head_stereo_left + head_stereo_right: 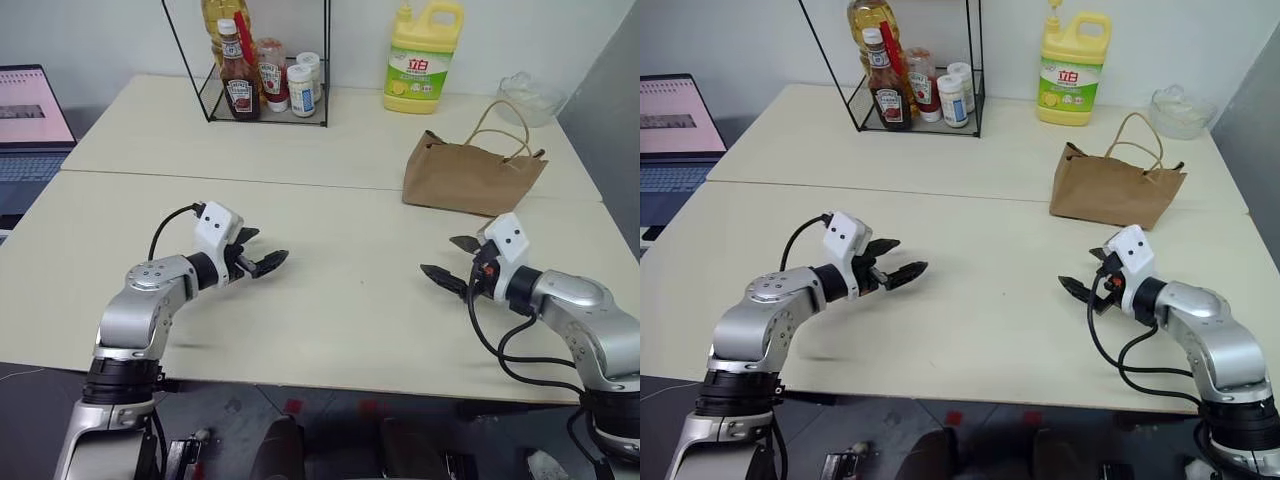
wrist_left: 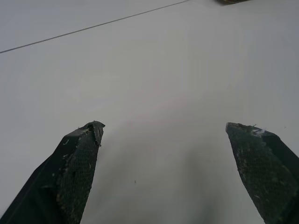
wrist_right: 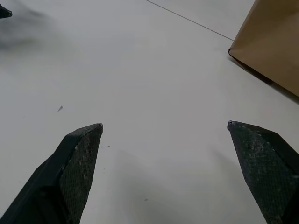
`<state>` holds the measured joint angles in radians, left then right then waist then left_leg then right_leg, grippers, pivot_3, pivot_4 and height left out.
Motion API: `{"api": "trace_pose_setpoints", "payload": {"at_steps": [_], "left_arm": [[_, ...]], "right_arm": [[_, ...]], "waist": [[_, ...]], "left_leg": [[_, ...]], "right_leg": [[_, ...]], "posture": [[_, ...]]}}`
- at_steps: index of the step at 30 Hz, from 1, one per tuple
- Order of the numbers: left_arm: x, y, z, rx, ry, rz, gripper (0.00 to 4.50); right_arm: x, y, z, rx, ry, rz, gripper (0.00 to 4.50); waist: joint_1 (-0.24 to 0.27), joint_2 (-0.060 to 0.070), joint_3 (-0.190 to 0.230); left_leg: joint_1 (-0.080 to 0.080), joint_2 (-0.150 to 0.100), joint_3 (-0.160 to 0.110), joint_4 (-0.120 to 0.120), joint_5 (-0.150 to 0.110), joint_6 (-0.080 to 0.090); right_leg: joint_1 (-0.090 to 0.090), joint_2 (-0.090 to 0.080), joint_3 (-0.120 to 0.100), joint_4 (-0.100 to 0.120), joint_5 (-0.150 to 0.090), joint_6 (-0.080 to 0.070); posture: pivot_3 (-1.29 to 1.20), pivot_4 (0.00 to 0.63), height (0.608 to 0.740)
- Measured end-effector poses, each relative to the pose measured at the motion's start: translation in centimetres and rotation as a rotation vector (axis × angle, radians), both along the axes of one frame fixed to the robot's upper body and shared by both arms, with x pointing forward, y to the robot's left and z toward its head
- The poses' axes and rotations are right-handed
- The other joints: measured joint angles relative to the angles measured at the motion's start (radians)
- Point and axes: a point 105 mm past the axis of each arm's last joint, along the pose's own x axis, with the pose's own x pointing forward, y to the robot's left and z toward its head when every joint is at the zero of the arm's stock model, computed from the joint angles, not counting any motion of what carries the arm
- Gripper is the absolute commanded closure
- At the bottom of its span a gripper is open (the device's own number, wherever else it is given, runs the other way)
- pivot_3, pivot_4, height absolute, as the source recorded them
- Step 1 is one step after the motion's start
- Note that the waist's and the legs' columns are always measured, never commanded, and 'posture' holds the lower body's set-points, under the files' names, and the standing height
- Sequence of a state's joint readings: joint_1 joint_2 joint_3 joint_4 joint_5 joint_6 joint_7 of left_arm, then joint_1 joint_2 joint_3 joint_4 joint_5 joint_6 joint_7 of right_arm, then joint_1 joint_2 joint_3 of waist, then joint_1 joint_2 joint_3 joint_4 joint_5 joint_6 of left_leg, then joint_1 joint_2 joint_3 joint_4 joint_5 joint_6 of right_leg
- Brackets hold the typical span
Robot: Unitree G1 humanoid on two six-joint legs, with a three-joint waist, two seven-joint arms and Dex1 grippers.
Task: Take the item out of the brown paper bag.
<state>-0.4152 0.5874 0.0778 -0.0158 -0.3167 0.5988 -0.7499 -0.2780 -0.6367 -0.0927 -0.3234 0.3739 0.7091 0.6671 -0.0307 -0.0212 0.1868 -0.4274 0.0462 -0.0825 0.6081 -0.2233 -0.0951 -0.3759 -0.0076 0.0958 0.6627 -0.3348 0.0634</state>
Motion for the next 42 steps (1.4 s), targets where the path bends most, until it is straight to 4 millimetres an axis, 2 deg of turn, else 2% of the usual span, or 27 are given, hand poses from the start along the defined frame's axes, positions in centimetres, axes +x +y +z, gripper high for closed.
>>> {"api": "trace_pose_setpoints", "payload": {"at_steps": [11,15,19,23,27,32,36,42], "left_arm": [[0.6,0.1,0.2,-0.015,-0.018,0.000,0.04],[0.6,-0.5,0.1,-0.026,-0.018,-0.016,0.04],[0.5,-3.0,1.4,-0.024,-0.050,-0.125,0.04],[0.0,-6.4,4.3,-0.027,-0.110,-0.302,0.04],[-0.4,-8.7,6.5,-0.050,-0.154,-0.421,0.04],[-0.1,-10.0,8.3,-0.065,-0.184,-0.486,0.04],[0.1,-10.3,8.7,-0.073,-0.193,-0.501,0.04],[-0.3,-10.4,8.3,-0.075,-0.190,-0.506,0.04]], "right_arm": [[0.1,-0.8,-0.4,-0.013,0.005,-0.039,0.00],[0.5,-2.1,-0.4,-0.041,-0.006,-0.085,0.00],[1.6,-5.1,-0.2,-0.129,-0.028,-0.171,0.00],[3.8,-8.0,2.4,-0.217,-0.110,-0.235,0.00],[6.2,-10.6,5.4,-0.310,-0.189,-0.284,0.00],[9.1,-10.4,7.4,-0.380,-0.226,-0.235,0.00],[10.9,-9.7,9.1,-0.410,-0.258,-0.192,0.00],[12.1,-9.1,7.8,-0.451,-0.217,-0.134,0.00]], "waist": [[0.000,0.000,0.000],[0.001,0.000,0.000],[0.004,0.000,0.000],[0.001,0.000,0.000],[-0.005,0.000,0.000],[-0.014,0.002,0.001],[-0.021,0.002,0.002],[-0.022,0.003,0.002]], "left_leg": [[0.000,0.000,0.000,0.001,0.000,0.000],[0.000,0.000,0.000,0.002,0.000,0.000],[0.000,0.000,0.000,0.004,0.001,0.000],[0.001,0.000,0.001,0.005,0.001,0.001],[0.004,0.000,0.002,0.005,0.001,0.001],[0.004,-0.001,0.003,0.007,0.001,0.001],[0.004,0.000,0.003,0.008,0.001,0.001],[0.004,-0.001,0.003,0.010,0.001,0.001]], "right_leg": [[0.000,0.000,0.000,0.002,0.000,0.000],[0.000,0.000,0.000,0.003,0.000,0.000],[0.001,0.000,0.000,0.003,0.000,0.000],[0.001,0.000,0.000,0.006,0.001,0.001],[0.001,0.000,0.001,0.010,0.000,0.000],[0.000,0.000,0.002,0.013,0.000,0.000],[0.000,0.000,0.002,0.015,0.000,0.000],[0.000,-0.001,0.001,0.016,0.000,0.000]], "posture": [[0.00,0.150,0.740],[0.00,0.150,0.740],[0.00,0.150,0.740],[0.00,0.150,0.740],[0.00,0.150,0.740],[0.00,0.150,0.740],[0.00,0.150,0.740],[0.00,0.150,0.740]]}}
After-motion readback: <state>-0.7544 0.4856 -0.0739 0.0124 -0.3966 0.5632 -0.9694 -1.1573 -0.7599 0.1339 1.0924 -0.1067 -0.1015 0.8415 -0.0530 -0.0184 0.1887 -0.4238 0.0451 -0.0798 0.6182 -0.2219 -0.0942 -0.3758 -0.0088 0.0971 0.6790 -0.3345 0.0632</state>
